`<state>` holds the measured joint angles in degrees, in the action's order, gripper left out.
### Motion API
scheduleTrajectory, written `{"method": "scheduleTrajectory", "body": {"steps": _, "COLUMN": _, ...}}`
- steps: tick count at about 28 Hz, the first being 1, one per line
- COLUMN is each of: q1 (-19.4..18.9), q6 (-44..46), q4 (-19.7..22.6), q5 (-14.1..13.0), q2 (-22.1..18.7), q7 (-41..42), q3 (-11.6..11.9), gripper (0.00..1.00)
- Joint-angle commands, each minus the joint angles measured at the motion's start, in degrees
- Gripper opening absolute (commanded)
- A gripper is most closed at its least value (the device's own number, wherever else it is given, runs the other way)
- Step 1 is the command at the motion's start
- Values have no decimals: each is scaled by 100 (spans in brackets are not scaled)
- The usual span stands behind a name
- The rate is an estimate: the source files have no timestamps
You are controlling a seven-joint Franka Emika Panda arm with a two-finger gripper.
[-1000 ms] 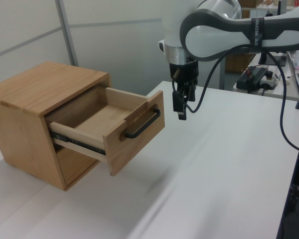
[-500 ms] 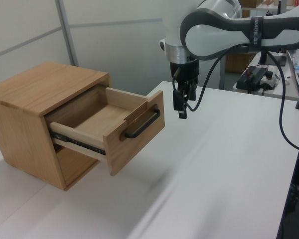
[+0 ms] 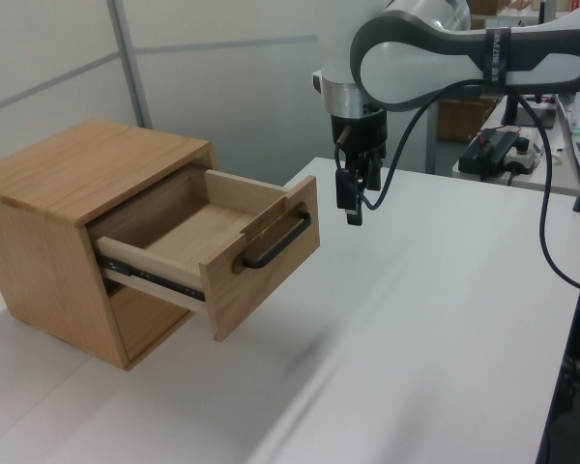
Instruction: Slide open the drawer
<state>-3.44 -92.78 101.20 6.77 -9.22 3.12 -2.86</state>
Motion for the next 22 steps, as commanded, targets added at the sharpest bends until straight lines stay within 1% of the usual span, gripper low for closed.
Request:
{"method": "scheduleTrajectory", "body": {"steps": 1, "q1": -26, "q6": 207, "q4": -206, "q5": -17, "q2": 113, "q7": 40, "q3": 31, "gripper": 100}}
{"method": "scheduleTrajectory", "body": {"steps": 19, "q1": -26, "q6": 207, "q4": -206, "q5": -17, "q2": 227, "q7": 40, "q3": 31, "gripper": 100}}
{"method": "scheduleTrajectory", "body": {"steps": 22, "q1": -26, "q6": 199, "q4": -275, "q5": -17, "q2": 245, "q7": 40, "q3": 31, "gripper": 100}}
